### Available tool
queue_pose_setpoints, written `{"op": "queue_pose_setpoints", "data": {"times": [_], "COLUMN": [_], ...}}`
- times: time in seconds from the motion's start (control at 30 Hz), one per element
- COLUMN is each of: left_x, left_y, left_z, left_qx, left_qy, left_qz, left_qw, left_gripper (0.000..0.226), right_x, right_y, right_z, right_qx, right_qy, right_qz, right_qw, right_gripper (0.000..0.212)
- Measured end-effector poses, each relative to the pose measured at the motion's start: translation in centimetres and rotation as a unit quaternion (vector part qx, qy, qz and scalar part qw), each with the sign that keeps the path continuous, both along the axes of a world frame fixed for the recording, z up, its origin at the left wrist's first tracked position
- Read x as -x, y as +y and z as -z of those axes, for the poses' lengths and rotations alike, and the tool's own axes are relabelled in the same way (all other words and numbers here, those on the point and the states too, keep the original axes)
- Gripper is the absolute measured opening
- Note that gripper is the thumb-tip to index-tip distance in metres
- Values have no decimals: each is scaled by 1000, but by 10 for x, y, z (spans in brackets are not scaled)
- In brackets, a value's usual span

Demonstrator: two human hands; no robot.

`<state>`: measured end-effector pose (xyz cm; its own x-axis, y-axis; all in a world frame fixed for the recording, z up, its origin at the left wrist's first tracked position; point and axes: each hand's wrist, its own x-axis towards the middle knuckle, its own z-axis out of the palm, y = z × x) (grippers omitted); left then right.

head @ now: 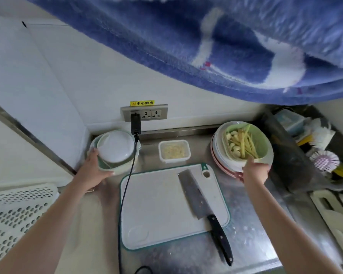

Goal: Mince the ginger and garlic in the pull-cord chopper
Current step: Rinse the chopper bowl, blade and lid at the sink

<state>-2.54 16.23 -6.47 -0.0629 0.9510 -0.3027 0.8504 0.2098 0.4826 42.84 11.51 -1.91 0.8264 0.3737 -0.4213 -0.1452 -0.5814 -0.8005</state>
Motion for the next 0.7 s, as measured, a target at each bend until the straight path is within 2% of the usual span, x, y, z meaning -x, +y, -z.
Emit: {"op": "queue_pose_setpoints", "data": {"times": [0.07, 0.13, 0.23, 0.33, 0.43, 0.53, 0.6, 0.7], "left_x": [-8, -23, -53, -91, -131, -171, -199, -235], "left_y": [-3, -16, -44, -58, -55, -46, -42, -37], "left_z": [-1, -6, -23, -38, -47, -53, -56, -58], "left_qx": [-9, -28, -110, -201, -204, -195, -185, -167], "left_qy": [16, 21, 34, 35, -8, -25, -25, -56], "left_qz": [-18, -55, -86, -25, 58, 104, 137, 176], "left_qw": [1000, 998, 990, 979, 977, 975, 973, 968], "left_gripper": [101, 90, 65, 45, 33, 27, 24, 17], "right_x": [-23, -32, -35, -39, -45, -54, -59, -67], "right_y": [8, 16, 24, 24, 19, 14, 14, 18], "right_z": [5, 8, -1, -11, -17, -24, -31, -35], "right_qx": [17, 38, 63, 78, 92, 135, 173, 186], "right_qy": [132, 156, 105, 61, -25, -93, -103, -80], "right_qz": [9, -31, -53, -54, -82, -134, -160, -170], "right_qw": [991, 987, 991, 994, 992, 977, 966, 964], "right_gripper": [49, 43, 28, 18, 22, 13, 5, 21]}}
